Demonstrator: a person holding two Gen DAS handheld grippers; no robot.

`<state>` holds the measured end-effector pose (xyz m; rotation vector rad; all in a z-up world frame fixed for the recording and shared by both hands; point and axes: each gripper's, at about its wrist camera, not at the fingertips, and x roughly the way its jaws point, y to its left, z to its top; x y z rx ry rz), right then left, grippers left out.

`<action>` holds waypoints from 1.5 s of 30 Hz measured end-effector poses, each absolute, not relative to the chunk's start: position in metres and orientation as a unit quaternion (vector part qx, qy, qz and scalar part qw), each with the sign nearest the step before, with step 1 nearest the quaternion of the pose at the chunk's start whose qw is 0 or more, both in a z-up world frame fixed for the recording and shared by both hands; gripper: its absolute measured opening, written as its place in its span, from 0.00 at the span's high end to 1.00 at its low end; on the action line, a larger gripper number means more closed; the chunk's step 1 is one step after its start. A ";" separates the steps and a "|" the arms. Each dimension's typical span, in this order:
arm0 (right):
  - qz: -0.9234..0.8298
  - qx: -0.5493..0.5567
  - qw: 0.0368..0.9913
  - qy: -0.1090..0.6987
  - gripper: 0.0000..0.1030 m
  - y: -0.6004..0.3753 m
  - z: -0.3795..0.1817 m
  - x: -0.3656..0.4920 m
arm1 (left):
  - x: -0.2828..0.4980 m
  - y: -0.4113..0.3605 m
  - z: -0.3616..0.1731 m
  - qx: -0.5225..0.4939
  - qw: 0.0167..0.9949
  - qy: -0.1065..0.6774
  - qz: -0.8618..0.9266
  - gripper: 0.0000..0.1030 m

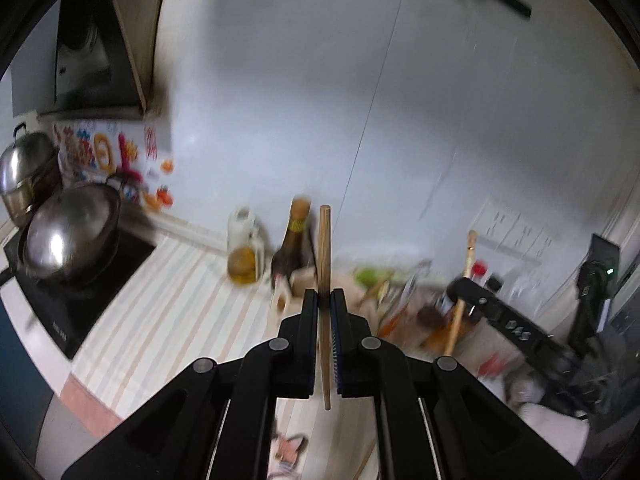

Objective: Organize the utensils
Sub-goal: 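Lower both chopsticks into the beige holder slots, then open both tools and move them back down to the chopsticks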

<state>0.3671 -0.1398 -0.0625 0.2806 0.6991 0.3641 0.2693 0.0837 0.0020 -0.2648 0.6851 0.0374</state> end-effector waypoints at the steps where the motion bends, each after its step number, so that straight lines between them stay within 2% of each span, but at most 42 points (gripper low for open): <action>1: 0.177 0.141 0.918 0.326 0.93 -0.137 -0.054 0.374 | 0.274 0.085 0.010 -0.134 0.935 0.328 0.015 0.96; 6: 0.165 0.154 0.936 0.272 0.93 -0.126 -0.023 0.407 | 0.312 0.089 0.036 -0.129 0.942 0.310 0.017 0.96; 12: 0.146 0.164 0.949 0.226 0.93 -0.111 -0.013 0.451 | 0.367 0.092 0.028 -0.127 0.938 0.322 0.027 0.96; 20: 0.136 0.182 0.950 0.212 0.93 -0.099 -0.033 0.489 | 0.408 0.097 -0.009 -0.138 0.923 0.357 0.032 0.96; 31: 0.134 0.133 0.969 0.159 0.93 -0.080 -0.067 0.475 | 0.428 0.103 -0.043 -0.171 0.909 0.378 0.028 0.96; 39: 0.153 0.133 0.963 0.179 0.93 -0.083 -0.086 0.463 | 0.429 0.102 -0.057 -0.177 0.901 0.395 0.014 0.96; 45: 0.197 0.122 0.946 0.226 0.93 -0.085 -0.089 0.455 | 0.426 0.100 -0.060 -0.178 0.895 0.409 -0.003 0.96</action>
